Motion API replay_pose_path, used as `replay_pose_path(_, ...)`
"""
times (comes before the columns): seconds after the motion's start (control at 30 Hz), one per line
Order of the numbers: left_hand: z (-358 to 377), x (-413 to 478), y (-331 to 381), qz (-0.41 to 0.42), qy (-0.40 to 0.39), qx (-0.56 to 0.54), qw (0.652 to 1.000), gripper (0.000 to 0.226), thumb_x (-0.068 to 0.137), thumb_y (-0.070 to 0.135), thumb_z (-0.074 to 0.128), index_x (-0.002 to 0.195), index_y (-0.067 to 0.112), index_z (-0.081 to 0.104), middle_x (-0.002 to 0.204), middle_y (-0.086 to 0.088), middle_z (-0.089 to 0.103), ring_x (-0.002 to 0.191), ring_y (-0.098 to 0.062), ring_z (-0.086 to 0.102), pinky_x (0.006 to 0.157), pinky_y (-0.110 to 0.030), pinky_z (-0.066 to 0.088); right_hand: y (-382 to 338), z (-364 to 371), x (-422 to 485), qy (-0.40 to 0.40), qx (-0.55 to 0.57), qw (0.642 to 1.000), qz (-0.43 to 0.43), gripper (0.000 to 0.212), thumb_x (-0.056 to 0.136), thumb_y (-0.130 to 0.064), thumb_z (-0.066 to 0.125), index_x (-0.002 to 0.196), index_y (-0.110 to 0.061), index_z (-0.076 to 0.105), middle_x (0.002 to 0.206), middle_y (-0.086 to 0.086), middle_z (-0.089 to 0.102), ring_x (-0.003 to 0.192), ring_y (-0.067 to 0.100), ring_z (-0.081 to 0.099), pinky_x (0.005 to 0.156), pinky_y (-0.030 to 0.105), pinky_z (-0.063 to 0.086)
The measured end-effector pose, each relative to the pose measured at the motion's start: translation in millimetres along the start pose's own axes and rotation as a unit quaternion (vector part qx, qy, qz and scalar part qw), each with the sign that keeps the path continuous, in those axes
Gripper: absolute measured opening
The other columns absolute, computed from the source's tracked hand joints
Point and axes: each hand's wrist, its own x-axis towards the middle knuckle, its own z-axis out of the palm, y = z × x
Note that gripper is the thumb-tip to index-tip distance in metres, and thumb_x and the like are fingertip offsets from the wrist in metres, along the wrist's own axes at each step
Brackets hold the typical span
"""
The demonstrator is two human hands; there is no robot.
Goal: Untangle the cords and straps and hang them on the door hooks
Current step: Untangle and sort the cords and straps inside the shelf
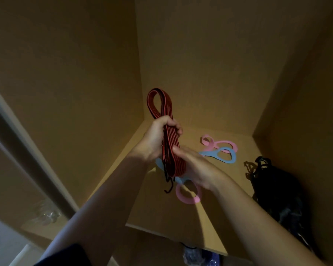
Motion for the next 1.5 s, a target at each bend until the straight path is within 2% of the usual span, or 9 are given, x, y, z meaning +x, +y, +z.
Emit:
replay_pose_path(0.17, -27, 1, -11, -0.075, 0.07, -0.004, 0.995, 0.017, 0.083, 0.018, 0.04, 0.076, 0.008, 0.052, 0.067, -0.006, 0.054, 0.061, -0.017, 0.049, 0.055, -0.027, 0.04, 22, 24, 13, -0.012, 0.015, 0.999, -0.026, 0.031, 0.079, -0.037, 0.066, 0.092, -0.01, 0.06, 0.08, 0.006, 0.059, 0.07, 0.016, 0.055, 0.06, 0.025, 0.043)
replay_pose_path(0.43, -95, -7, -29, -0.089, 0.241, 0.281, 0.925, 0.013, 0.073, 0.01, 0.075, 0.075, 0.005, 0.064, 0.079, -0.015, 0.066, 0.074, -0.025, 0.064, 0.069, -0.032, 0.055, 64, 78, 47, 0.028, -0.033, 0.996, 0.072, 0.024, 0.093, -0.041, 0.048, 0.096, -0.019, 0.056, 0.082, 0.002, 0.06, 0.074, 0.018, 0.058, 0.063, 0.026, 0.042)
replay_pose_path(0.63, -129, -14, -42, -0.105, 0.192, 0.413, 0.884, 0.046, 0.088, 0.013, 0.058, 0.132, 0.001, 0.046, 0.124, -0.018, 0.056, 0.114, -0.032, 0.054, 0.083, -0.033, 0.046, 75, 115, 76, 0.038, -0.088, 0.99, 0.099, 0.051, 0.093, -0.046, 0.041, 0.136, -0.019, 0.038, 0.137, 0.001, 0.047, 0.122, 0.022, 0.047, 0.097, 0.028, 0.036)
replay_pose_path(0.87, -165, -14, -60, -0.057, 0.153, 0.404, 0.9, 0.031, 0.088, -0.004, 0.051, 0.117, 0.0, 0.058, 0.109, -0.022, 0.064, 0.104, -0.033, 0.06, 0.088, -0.045, 0.051, 100, 122, 103, 0.101, -0.365, 0.926, -0.002, 0.03, 0.088, -0.045, 0.039, 0.084, -0.019, 0.053, 0.079, 0.002, 0.06, 0.07, 0.017, 0.055, 0.071, 0.039, 0.051)
replay_pose_path(0.97, -167, -12, -62, -0.039, 0.154, 0.499, 0.852, 0.01, 0.09, 0.005, 0.051, 0.094, 0.0, 0.059, 0.076, -0.009, 0.057, 0.079, -0.027, 0.054, 0.055, -0.024, 0.038, 103, 117, 106, 0.134, -0.446, 0.882, -0.071, 0.033, 0.088, -0.044, 0.039, 0.07, -0.018, 0.047, 0.061, -0.003, 0.048, 0.054, 0.015, 0.048, 0.05, 0.033, 0.042)
replay_pose_path(1.03, -164, -8, -61, -0.049, 0.159, 0.574, 0.802, 0.019, 0.089, 0.009, 0.052, 0.103, -0.004, 0.057, 0.091, -0.015, 0.06, 0.084, -0.029, 0.054, 0.055, -0.025, 0.036, 101, 111, 102, 0.149, -0.495, 0.847, -0.121, 0.03, 0.088, -0.046, 0.038, 0.072, -0.022, 0.044, 0.06, -0.008, 0.042, 0.05, 0.009, 0.042, 0.045, 0.021, 0.026)
replay_pose_path(1.2, -150, 4, -59, -0.007, 0.153, 0.672, 0.724, 0.06, 0.09, 0.008, 0.05, 0.144, 0.004, 0.023, 0.143, -0.018, 0.034, 0.129, -0.031, 0.038, 0.104, -0.033, 0.035, 85, 94, 89, 0.061, -0.421, 0.903, -0.063, 0.033, 0.093, -0.022, 0.04, 0.06, -0.025, 0.036, 0.057, -0.005, 0.038, 0.05, 0.009, 0.038, 0.047, 0.02, 0.029)
replay_pose_path(1.33, -132, 15, -61, 0.066, 0.101, 0.696, 0.708, 0.047, 0.092, 0.012, 0.046, 0.138, 0.006, 0.037, 0.142, -0.014, 0.039, 0.13, -0.027, 0.038, 0.106, -0.03, 0.028, 81, 68, 82, 0.161, -0.436, 0.88, -0.099, 0.024, 0.087, -0.013, 0.049, 0.068, 0.001, 0.054, 0.071, 0.017, 0.056, 0.065, 0.025, 0.051, 0.059, 0.036, 0.037)
replay_pose_path(1.5, -95, 26, -71, 0.111, 0.015, 0.688, 0.717, 0.027, 0.088, 0.015, 0.043, 0.106, 0.006, 0.061, 0.108, -0.014, 0.062, 0.102, -0.03, 0.056, 0.084, -0.037, 0.041, 65, 40, 72, 0.247, -0.38, 0.885, -0.106, 0.022, 0.084, -0.003, 0.048, 0.063, -0.009, 0.051, 0.072, 0.011, 0.054, 0.068, 0.02, 0.048, 0.064, 0.032, 0.036)
